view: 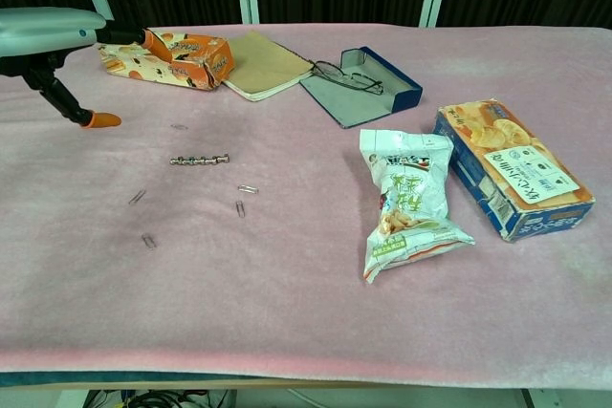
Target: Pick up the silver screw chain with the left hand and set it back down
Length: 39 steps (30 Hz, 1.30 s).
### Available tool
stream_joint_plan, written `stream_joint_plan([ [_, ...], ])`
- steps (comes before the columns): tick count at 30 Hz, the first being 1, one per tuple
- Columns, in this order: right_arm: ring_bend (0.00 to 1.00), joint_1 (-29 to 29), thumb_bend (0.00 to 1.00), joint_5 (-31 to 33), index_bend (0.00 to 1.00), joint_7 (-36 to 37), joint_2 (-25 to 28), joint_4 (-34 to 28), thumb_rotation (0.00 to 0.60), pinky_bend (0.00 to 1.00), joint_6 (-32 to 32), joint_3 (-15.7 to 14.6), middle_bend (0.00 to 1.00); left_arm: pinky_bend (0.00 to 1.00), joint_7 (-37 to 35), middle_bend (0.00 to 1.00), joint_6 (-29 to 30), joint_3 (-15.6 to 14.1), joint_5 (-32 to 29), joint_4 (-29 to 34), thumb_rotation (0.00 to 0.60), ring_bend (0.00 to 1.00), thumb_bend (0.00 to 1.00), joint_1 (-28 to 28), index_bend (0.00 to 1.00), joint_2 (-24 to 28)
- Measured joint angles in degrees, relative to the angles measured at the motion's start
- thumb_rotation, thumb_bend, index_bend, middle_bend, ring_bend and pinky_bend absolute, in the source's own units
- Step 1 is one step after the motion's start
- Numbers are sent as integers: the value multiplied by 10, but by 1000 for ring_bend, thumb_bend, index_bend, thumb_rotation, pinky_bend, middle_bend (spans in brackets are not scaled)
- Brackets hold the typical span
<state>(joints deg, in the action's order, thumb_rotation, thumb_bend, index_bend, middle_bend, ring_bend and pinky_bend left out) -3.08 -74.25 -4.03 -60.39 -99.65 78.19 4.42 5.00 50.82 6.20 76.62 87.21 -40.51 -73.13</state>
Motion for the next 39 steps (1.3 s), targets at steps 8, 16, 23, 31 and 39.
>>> stream_joint_plan([
  [8, 63, 3, 87, 0, 0, 4, 3, -6, 600, 176, 5, -1, 0, 0, 18, 64, 22, -5, -17, -37, 600, 0, 299, 13, 211, -30],
  [16, 63, 1, 87, -7, 0, 4, 3, -6, 600, 177, -1, -5, 0, 0, 71, 72, 33, -4, -68, -63, 600, 0, 339, 26, 265, -67],
  [23, 64, -1, 87, 6, 0, 10, 4, -7, 600, 177, -9, -2, 0, 0, 143, 85, 20, 11, -145, -84, 600, 0, 338, 13, 361, -112],
  [31, 63, -3, 87, 10, 0, 13, 7, -9, 600, 177, -15, -2, 0, 0, 202, 94, 26, 33, -198, -108, 600, 0, 336, -9, 412, -175],
  [39, 64, -3, 87, 12, 0, 17, 9, -10, 600, 177, -17, -2, 0, 0, 255, 122, 38, 43, -232, -148, 600, 0, 305, -33, 458, -237],
])
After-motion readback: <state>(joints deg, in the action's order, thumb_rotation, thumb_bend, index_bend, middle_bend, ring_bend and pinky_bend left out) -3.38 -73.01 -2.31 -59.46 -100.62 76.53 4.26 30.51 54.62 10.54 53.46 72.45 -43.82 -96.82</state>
